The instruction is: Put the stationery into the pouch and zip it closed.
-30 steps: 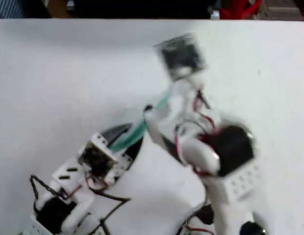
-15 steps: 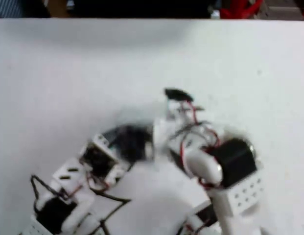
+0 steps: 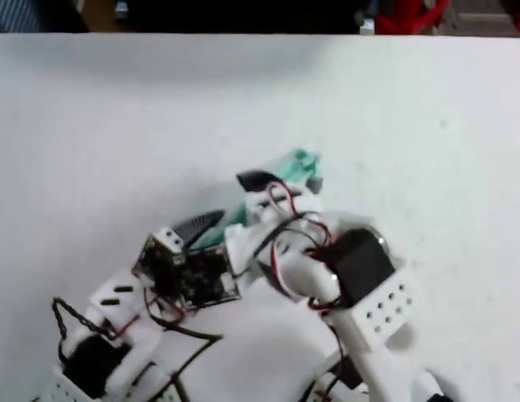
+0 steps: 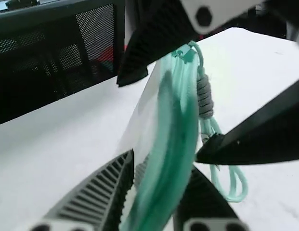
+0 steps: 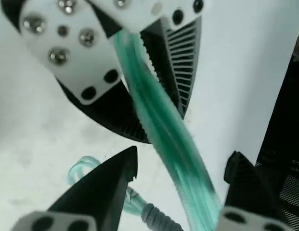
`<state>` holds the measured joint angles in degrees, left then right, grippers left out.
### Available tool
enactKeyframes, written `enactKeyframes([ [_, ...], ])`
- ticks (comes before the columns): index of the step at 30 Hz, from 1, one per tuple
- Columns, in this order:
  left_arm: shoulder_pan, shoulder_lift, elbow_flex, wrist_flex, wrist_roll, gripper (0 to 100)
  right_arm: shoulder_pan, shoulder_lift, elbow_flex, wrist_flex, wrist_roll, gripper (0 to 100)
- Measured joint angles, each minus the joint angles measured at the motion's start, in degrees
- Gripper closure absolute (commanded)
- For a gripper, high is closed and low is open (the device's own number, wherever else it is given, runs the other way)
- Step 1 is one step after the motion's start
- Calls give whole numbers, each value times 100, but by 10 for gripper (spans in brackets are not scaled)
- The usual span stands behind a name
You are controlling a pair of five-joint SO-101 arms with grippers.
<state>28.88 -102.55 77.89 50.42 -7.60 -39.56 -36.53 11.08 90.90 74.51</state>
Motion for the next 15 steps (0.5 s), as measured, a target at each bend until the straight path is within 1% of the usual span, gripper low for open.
enactKeyframes([
  [1,0,0,0,0,9,880,0,105,0,-53,-9,962],
  [2,0,0,0,0,9,880,0,185,-9,-97,-9,998],
  [3,0,0,0,9,9,880,26,246,-9,-132,-9,959],
  [4,0,0,0,9,9,880,62,273,-18,-149,0,941],
  [6,0,9,0,18,26,879,167,299,-18,-193,0,989],
  [9,-70,9,0,18,26,876,387,308,-9,-422,9,980],
  [13,-387,26,18,9,53,809,738,264,18,-976,-651,978],
  [15,-519,18,9,0,325,793,747,88,44,-1204,-993,978],
])
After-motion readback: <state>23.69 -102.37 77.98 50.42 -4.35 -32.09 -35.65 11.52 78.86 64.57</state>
